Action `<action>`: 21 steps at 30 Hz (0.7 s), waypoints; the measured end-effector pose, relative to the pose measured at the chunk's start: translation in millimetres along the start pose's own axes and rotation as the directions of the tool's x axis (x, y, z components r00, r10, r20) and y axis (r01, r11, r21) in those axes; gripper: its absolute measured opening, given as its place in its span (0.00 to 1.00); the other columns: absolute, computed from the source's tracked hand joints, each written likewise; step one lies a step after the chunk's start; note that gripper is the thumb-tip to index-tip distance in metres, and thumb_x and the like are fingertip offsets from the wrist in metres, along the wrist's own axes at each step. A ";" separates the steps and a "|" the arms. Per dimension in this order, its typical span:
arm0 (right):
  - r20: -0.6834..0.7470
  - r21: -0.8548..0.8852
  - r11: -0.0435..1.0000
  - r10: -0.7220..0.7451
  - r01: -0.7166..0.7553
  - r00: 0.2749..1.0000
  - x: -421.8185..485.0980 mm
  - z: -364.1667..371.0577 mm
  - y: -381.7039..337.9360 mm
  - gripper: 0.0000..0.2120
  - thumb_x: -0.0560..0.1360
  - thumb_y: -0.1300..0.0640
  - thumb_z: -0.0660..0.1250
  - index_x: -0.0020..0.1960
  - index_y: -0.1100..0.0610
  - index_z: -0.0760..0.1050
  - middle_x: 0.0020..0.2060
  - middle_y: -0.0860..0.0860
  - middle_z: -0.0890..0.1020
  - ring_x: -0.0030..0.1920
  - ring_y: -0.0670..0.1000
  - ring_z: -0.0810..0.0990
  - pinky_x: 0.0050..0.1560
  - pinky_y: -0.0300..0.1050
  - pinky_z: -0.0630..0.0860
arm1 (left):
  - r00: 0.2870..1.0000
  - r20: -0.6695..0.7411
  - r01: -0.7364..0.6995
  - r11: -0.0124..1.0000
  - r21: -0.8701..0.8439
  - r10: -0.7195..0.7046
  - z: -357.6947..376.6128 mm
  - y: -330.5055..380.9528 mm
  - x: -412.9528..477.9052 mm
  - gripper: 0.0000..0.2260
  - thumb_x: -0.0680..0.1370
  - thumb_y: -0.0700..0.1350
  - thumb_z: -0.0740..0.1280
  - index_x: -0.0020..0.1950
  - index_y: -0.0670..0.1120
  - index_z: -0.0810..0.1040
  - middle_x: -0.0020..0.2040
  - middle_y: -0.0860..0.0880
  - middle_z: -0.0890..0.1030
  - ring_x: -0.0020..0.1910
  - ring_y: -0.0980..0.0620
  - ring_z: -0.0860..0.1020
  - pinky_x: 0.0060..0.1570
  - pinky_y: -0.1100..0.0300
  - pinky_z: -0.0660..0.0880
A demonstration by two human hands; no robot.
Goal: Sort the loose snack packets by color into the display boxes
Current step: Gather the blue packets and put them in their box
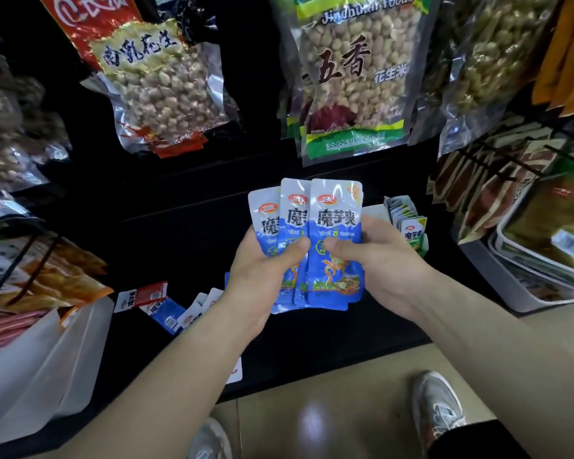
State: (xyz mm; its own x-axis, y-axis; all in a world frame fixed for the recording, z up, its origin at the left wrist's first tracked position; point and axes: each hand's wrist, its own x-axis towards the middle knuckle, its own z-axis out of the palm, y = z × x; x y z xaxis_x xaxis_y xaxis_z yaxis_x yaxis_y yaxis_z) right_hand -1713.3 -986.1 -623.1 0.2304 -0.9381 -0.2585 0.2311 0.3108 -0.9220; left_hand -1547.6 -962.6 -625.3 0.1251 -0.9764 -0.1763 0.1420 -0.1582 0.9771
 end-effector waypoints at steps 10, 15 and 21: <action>-0.066 -0.024 0.999 -0.030 0.028 0.997 -2.7 -5.1 0.8 0.13 0.77 0.69 0.68 0.61 0.63 0.76 0.52 0.58 0.86 0.52 0.61 0.86 0.54 0.63 0.81 | 0.999 0.000 0.052 0.998 0.028 -0.052 -1.2 -2.6 0.2 0.09 0.81 0.41 0.67 0.61 0.47 0.77 0.54 0.48 0.86 0.53 0.47 0.85 0.54 0.43 0.81; -0.099 -0.072 0.997 -0.034 0.027 0.995 -0.9 -11.1 1.8 0.11 0.77 0.68 0.69 0.58 0.60 0.76 0.51 0.57 0.86 0.51 0.59 0.86 0.55 0.66 0.80 | 0.997 -0.014 0.071 0.997 -0.009 -0.071 1.7 -2.1 0.5 0.10 0.80 0.41 0.68 0.61 0.46 0.77 0.54 0.47 0.86 0.52 0.46 0.85 0.55 0.40 0.80; -0.094 -0.047 0.999 -0.011 0.006 0.995 -1.9 -12.5 0.6 0.13 0.77 0.68 0.68 0.61 0.62 0.75 0.51 0.56 0.86 0.51 0.59 0.86 0.55 0.65 0.81 | 0.999 -0.042 -0.017 0.997 0.077 0.020 0.3 -6.4 2.7 0.10 0.80 0.39 0.69 0.59 0.49 0.77 0.54 0.50 0.86 0.53 0.49 0.84 0.57 0.43 0.80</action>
State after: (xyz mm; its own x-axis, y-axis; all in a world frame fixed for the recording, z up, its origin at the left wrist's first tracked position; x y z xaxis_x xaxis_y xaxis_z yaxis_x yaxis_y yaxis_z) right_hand -1725.4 -986.1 -626.7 0.1378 -0.9516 -0.2748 0.1878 0.2975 -0.9361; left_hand -1548.4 -964.3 -631.9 0.1694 -0.9722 -0.1617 0.0642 -0.1529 0.9862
